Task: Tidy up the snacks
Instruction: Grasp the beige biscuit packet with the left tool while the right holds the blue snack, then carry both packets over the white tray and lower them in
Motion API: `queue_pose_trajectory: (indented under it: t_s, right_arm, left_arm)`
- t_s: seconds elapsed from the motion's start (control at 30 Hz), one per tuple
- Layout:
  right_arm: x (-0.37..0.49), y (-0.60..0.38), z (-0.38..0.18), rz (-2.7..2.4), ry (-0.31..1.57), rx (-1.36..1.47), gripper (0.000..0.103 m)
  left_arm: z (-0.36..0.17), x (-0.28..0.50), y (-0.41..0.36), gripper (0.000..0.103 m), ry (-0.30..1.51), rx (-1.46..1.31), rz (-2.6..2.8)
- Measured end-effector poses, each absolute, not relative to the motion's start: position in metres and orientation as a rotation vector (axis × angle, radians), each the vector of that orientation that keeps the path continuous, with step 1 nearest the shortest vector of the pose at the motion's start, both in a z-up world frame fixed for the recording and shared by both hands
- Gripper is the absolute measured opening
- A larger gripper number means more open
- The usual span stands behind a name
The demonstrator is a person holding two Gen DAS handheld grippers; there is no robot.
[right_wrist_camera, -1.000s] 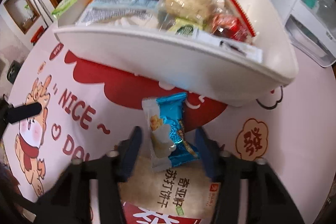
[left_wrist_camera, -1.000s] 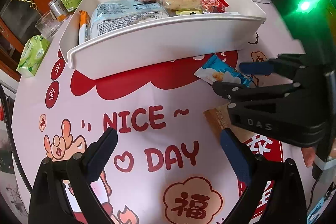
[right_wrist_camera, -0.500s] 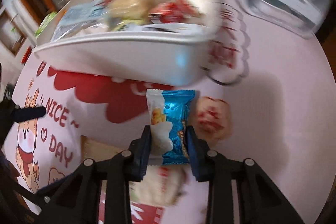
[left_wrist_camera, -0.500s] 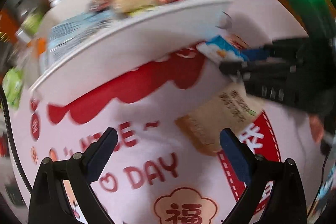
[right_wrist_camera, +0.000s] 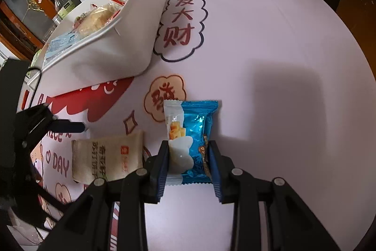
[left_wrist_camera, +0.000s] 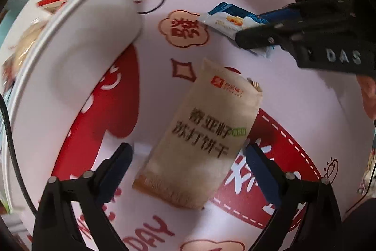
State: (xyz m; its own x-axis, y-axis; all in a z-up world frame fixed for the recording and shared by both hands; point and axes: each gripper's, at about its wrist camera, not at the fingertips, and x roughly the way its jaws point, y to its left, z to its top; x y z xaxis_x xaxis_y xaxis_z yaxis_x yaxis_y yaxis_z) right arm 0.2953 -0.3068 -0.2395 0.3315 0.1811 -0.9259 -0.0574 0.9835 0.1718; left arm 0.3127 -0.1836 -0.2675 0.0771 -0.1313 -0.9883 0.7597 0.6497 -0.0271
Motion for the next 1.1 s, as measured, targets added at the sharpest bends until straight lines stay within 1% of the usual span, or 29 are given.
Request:
queue_pose_trajectory:
  t_s: [0.07, 0.1, 0.13, 0.3, 0.43, 0.57, 0.73, 0.87, 1.1]
  right_arm:
    - [0.294, -0.310, -0.238, 0.156, 1.226, 0.129, 0.032]
    - [0.294, -0.310, -0.238, 0.157, 1.226, 0.134, 0.032]
    - [0.294, -0.311, -0.238, 0.156, 1.225, 0.138, 0.032]
    - [0.289, -0.311, -0.233, 0.162, 1.215, 0.153, 0.032]
    - [0.285, -0.305, -0.220, 0.191, 1.195, 0.143, 0.032]
    - [0.280, -0.290, -0.200, 0.246, 1.163, 0.114, 0.032]
    - [0.279, -0.266, -0.170, 0.319, 1.114, 0.066, 0.032]
    - [0.286, -0.242, -0.135, 0.377, 1.049, 0.024, 0.032]
    - [0.312, -0.210, -0.064, 0.403, 0.894, -0.051, 0.032]
  left_arm:
    - [-0.263, 0.315, -0.189, 0.077, 1.307, 0.589, -0.769]
    - [-0.258, 0.315, -0.192, 0.060, 1.279, 0.599, -0.781]
    - [-0.257, 0.317, -0.196, 0.057, 1.271, 0.612, -0.772]
    - [-0.260, 0.318, -0.201, 0.057, 1.274, 0.582, -0.732]
    - [-0.255, 0.313, -0.182, 0.057, 1.288, 0.511, -0.645]
    - [-0.237, 0.306, -0.153, 0.057, 1.280, 0.421, -0.568]
    - [-0.199, 0.298, -0.121, 0.057, 1.239, 0.339, -0.480]
    - [-0.163, 0.292, -0.106, 0.057, 1.188, 0.301, -0.424]
    - [-0.094, 0.320, -0.070, 0.057, 1.051, 0.259, -0.308]
